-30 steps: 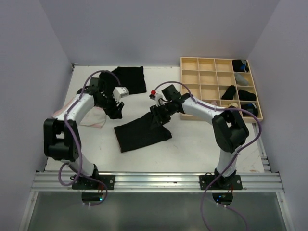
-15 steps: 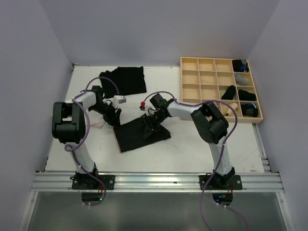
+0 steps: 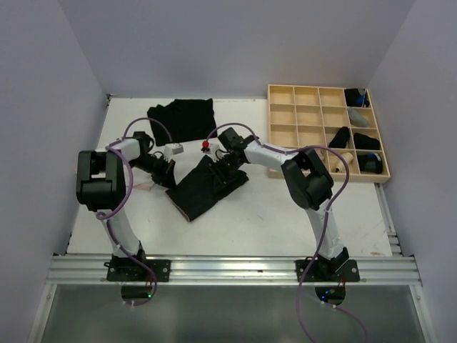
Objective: Roll the underwear
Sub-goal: Fold the underwear
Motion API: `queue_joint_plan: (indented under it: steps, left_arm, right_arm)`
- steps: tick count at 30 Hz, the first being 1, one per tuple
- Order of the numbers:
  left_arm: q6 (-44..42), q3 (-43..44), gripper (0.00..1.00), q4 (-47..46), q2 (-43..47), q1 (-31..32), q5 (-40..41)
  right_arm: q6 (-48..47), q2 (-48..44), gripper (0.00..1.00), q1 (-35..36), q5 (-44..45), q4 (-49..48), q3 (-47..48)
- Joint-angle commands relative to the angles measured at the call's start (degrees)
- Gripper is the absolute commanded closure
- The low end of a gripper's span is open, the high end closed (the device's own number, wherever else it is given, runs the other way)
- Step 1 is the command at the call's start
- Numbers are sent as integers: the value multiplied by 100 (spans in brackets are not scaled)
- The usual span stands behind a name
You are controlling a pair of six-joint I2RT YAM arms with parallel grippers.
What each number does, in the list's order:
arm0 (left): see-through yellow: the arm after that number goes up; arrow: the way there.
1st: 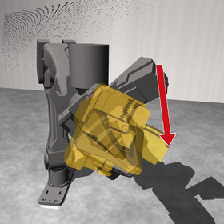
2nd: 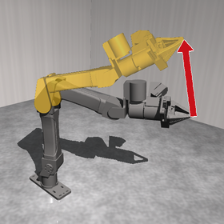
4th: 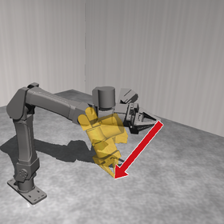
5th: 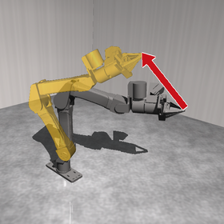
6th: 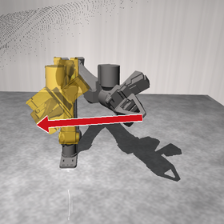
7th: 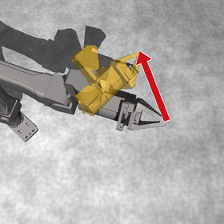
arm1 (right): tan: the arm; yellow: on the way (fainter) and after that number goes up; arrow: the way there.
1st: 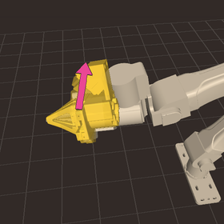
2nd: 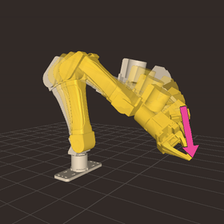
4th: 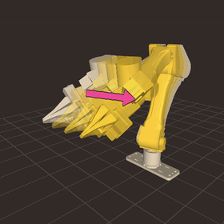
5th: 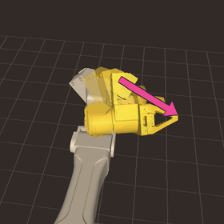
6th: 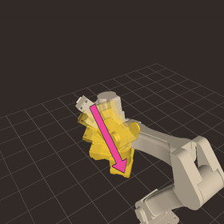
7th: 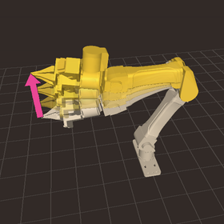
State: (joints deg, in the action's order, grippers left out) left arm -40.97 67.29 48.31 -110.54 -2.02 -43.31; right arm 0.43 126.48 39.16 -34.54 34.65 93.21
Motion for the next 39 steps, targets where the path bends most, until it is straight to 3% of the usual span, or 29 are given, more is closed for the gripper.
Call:
queue_joint_plan:
  steps: [1, 5, 9, 18, 25, 33, 39]
  left_arm:
    - [352, -320, 100, -506, 401, -123, 50]
    - [739, -645, 100, -990, 1032, -123, 200]
    - [1293, -892, 100, -1509, 1421, -79, 445]
    - [1908, -1402, 100, -2185, 1992, 526, 1535]
    - [2225, -1736, 100, -2538, 2396, 809, 2151]
    - [2348, -1815, 100, -2546, 2511, 800, 2309]
    - [2278, -1886, 100, -2538, 2625, 826, 2318]
  right_arm:
    - [122, -219, 63, -206, 564, -90, 75]
    - [1448, -1053, 62, -224, 89, -938, -651]
    - [3834, -1660, 61, -163, -561, -2451, -1637]
    - [6414, -1214, 62, 241, -528, -5090, -2615]
    - [6945, -765, 66, 751, -308, -5662, -2597]
    - [6550, -255, 78, 822, -210, -5479, -2826]
    - [6856, -772, 78, 804, -325, -5610, -2782]
